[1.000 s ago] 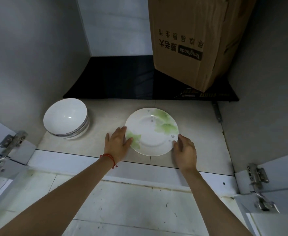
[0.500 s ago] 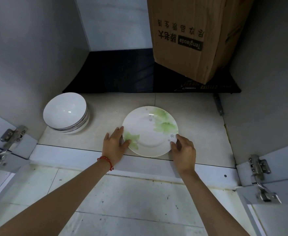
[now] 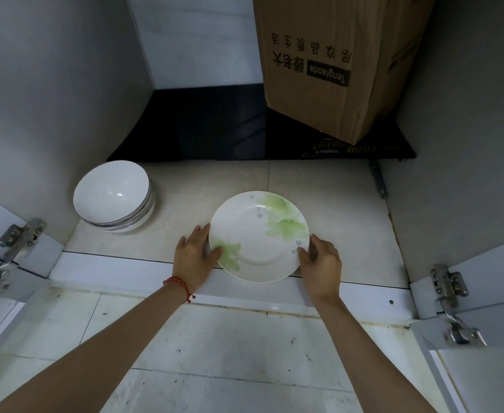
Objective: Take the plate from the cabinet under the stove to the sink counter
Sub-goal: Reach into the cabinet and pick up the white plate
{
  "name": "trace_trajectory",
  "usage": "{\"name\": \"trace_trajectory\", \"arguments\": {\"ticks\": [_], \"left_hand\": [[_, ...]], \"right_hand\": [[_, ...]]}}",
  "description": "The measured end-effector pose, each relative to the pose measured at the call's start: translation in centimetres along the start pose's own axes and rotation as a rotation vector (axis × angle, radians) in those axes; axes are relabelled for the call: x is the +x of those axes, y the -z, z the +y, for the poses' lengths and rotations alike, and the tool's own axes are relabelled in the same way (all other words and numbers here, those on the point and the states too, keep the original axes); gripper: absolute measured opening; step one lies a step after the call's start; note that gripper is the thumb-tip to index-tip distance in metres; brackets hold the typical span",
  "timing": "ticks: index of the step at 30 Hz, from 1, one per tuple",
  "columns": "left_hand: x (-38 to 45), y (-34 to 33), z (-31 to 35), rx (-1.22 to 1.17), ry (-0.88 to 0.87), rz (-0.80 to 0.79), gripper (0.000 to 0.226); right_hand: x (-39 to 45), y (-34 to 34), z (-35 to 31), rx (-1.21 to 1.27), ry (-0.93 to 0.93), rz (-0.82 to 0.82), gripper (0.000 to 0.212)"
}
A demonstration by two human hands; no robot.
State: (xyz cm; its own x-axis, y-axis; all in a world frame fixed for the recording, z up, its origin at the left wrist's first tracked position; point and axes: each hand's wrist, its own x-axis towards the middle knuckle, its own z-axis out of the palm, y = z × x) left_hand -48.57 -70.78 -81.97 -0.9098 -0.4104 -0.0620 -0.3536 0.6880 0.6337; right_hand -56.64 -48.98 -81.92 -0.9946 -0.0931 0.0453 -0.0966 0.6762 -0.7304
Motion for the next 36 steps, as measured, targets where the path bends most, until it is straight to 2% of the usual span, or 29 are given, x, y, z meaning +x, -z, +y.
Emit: {"name": "trace_trajectory", "arguments": {"ticks": [2,5,13,18,27,36], "left_hand": [[0.5,0.2,0.2,0.010,0.024,-0.007,0.062],[1.0,0.0,0.4,0.037,0.032,0.006,0.048],[1.4,-0.4,0.9,-0.016,0.091,0.029,0.048],[1.1,-0.2,1.2,-0.117,0.084,0.027,0.042],[-0.4,0.9,2.8,-0.378,0.156,0.170,0.030],[-1.5,2.1,4.1,-0.540,0.220,0.133,0.027]], "right_hand": [[0.5,-0.1,-0.1,-0.017,-0.010,0.000,0.014],[1.2,-0.3,-0.2,-0.053,-0.015,-0.016,0.016],[1.6,-0.7,-0.6,-0.068,-0.063,-0.016,0.021],[1.7,-0.7,-0.7,-0.002,-0.091,-0.012,0.019],[0.2,0.4,-1.4,0.125,-0.092,0.040,0.019],[-0.8,2.6,-2.3,0.164,-0.098,0.073,0.020]]}}
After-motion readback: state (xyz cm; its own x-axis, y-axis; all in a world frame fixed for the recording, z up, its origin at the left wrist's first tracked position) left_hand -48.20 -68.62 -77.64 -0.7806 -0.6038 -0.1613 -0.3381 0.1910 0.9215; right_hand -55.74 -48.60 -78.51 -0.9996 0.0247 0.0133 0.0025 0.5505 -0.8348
